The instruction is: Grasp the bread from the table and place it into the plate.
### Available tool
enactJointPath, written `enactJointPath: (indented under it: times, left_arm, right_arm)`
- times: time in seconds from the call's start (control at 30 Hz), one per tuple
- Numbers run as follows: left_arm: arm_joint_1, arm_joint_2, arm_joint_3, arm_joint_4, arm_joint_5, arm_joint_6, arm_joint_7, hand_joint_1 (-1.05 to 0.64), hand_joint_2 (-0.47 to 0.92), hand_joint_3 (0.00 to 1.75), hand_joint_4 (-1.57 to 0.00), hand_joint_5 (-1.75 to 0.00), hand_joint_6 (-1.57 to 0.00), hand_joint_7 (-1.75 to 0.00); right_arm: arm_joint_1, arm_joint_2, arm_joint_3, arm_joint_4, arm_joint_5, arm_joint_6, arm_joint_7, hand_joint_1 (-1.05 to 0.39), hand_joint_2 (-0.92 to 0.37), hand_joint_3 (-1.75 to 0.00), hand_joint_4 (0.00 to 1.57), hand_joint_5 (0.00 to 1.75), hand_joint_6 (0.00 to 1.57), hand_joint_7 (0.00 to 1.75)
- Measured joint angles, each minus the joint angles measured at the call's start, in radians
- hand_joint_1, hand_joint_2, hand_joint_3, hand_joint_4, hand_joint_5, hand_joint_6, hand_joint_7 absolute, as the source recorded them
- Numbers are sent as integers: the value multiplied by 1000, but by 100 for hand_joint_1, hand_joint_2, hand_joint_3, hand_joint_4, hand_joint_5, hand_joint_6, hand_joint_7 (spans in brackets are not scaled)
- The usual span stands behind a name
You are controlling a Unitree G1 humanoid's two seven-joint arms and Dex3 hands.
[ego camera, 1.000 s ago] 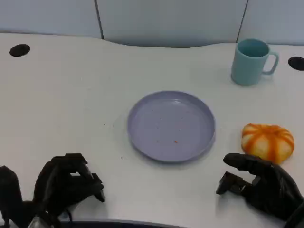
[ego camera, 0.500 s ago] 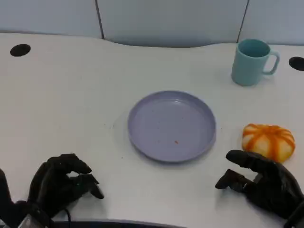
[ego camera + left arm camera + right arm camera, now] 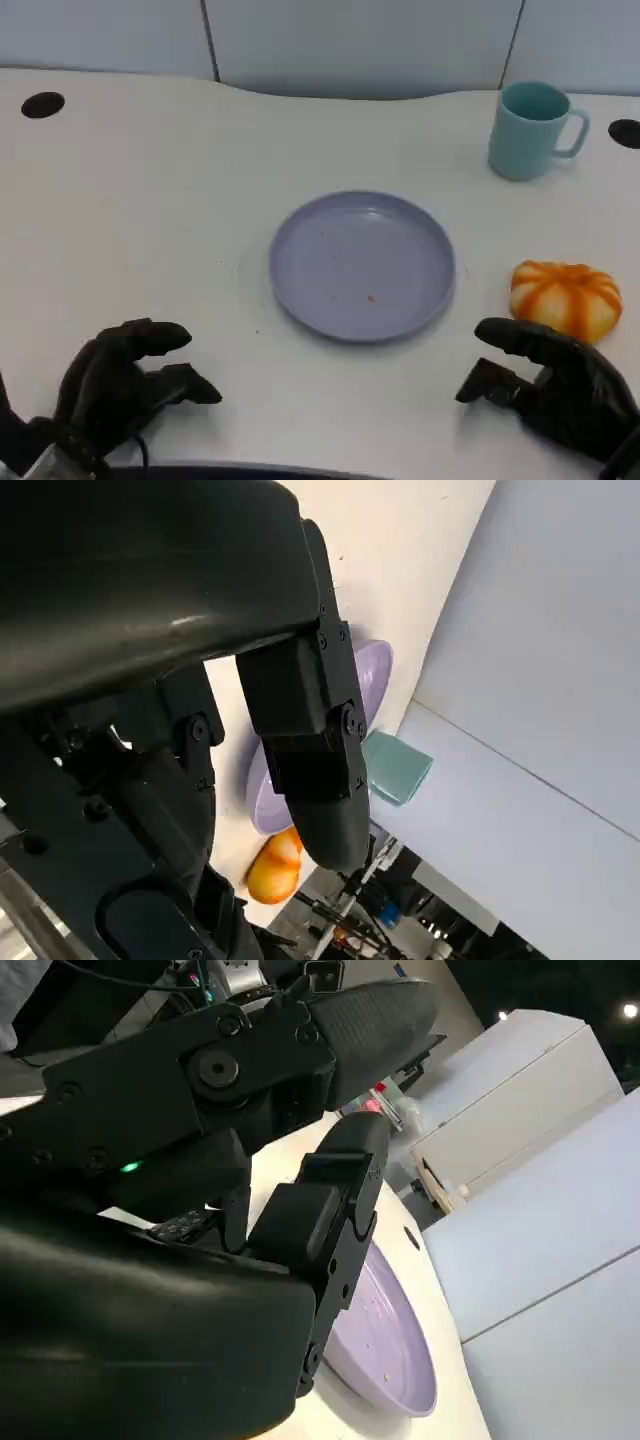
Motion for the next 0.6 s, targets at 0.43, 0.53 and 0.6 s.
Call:
enactJointPath:
  times: [0.43,0.53,0.6]
  left_arm:
    - [-4,1,4,0,-1,24,-7,-105,26,0,-157,-23,-147,0]
    - [-4,1,7,0,-2,26,-7,-105,26,0,-157,-21,-146,0]
    - [-4,2,10,1,-3,30,-8,-105,27,0,-157,-21,-146,0]
  right_arm:
    - [-2,0,-6,10,3,5,-2,-42,-89,0,78,94,108,1]
    - [-3,1,-4,13,2,-3,-3,-42,-90,0,77,94,107,0]
    - [-4,1,-4,16,2,-4,-2,-40,-90,0,78,95,108,1]
